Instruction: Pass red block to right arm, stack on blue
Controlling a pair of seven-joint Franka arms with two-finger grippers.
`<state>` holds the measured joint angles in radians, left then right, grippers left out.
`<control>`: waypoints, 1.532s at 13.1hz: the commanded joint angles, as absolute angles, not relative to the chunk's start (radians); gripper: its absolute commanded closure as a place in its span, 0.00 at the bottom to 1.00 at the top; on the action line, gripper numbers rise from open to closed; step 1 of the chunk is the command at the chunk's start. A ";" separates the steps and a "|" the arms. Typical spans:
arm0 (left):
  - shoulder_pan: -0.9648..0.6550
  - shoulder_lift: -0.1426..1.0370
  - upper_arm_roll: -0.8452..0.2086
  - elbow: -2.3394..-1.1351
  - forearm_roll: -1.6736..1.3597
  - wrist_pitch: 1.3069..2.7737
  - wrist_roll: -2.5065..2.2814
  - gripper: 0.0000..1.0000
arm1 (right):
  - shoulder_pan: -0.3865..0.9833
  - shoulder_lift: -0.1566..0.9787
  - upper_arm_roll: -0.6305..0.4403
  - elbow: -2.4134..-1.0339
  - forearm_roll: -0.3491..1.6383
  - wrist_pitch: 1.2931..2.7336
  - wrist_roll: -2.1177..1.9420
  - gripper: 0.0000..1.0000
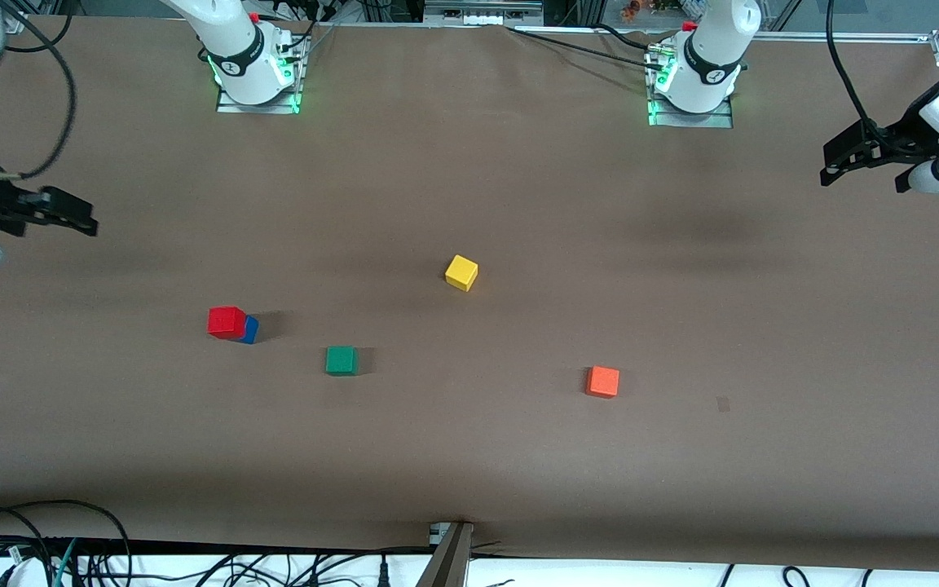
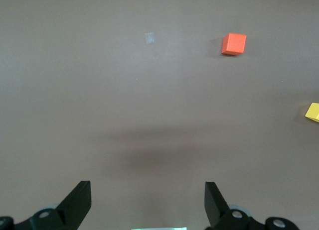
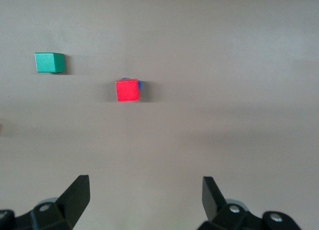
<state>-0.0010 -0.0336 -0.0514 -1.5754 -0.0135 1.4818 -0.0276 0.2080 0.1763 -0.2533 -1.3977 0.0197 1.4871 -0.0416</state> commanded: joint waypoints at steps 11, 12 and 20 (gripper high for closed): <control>-0.009 -0.035 -0.048 -1.568 -0.078 1.463 -0.094 0.00 | -0.069 -0.064 -0.020 -1.703 0.006 1.684 0.103 0.00; -0.009 -0.035 -0.046 -1.568 -0.078 1.462 -0.092 0.00 | -0.074 -0.064 -0.020 -1.700 0.008 1.663 0.100 0.00; -0.011 -0.029 -0.057 -1.562 -0.043 1.473 0.007 0.00 | -0.054 -0.066 -0.015 -1.698 0.003 1.583 0.112 0.00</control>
